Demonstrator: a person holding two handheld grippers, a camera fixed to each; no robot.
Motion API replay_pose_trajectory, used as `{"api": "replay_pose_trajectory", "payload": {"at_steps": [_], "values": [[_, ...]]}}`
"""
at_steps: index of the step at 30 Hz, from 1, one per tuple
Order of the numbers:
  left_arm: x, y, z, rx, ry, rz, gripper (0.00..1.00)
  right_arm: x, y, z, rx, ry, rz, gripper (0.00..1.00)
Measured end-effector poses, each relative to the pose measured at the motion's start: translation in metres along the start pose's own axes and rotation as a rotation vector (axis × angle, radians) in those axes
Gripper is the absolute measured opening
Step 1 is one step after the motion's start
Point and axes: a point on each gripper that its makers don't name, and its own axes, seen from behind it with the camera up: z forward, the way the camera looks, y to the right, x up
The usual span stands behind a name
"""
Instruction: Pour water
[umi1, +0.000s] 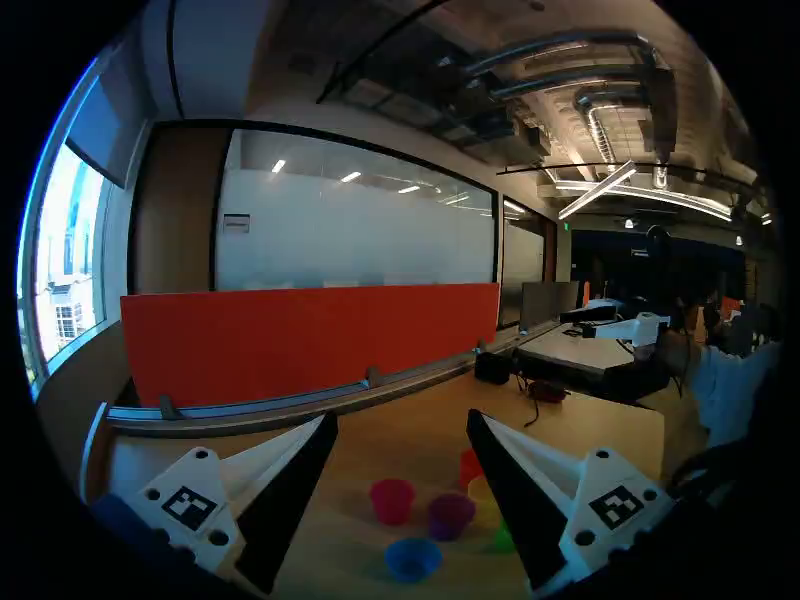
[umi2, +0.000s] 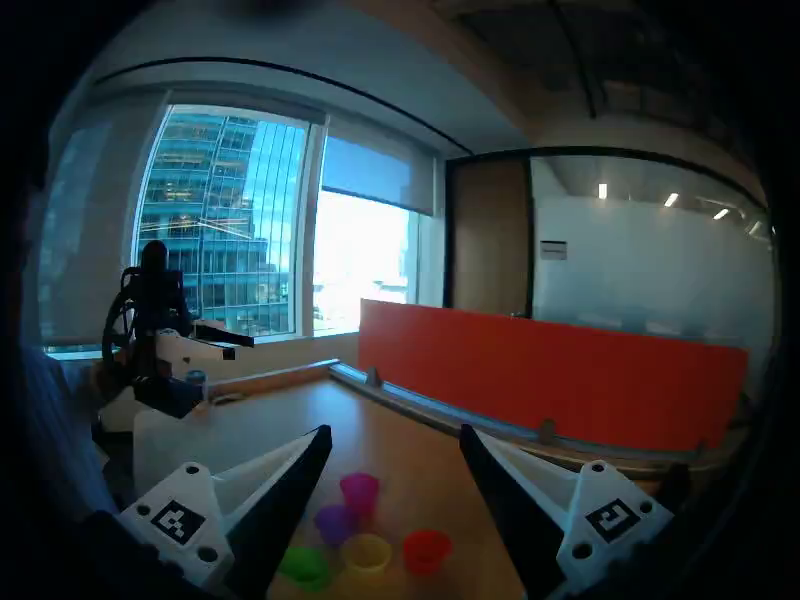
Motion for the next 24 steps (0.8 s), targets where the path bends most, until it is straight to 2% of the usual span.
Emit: {"api": "replay_pose_trajectory", "payload": {"at_steps": [12, 24], "values": [[-0.041, 0.002, 0.009, -0.034, -0.09, 0.019, 0.96, -0.032, -0.015, 0.0, 0.077, -0.092, -0.03, 0.99], [-0.088, 0.007, 0.019, -0.056, -0.179, 0.03, 0.96, -0.066, -0.03, 0.003, 0.154, -0.165, -0.028, 0.99]]}}
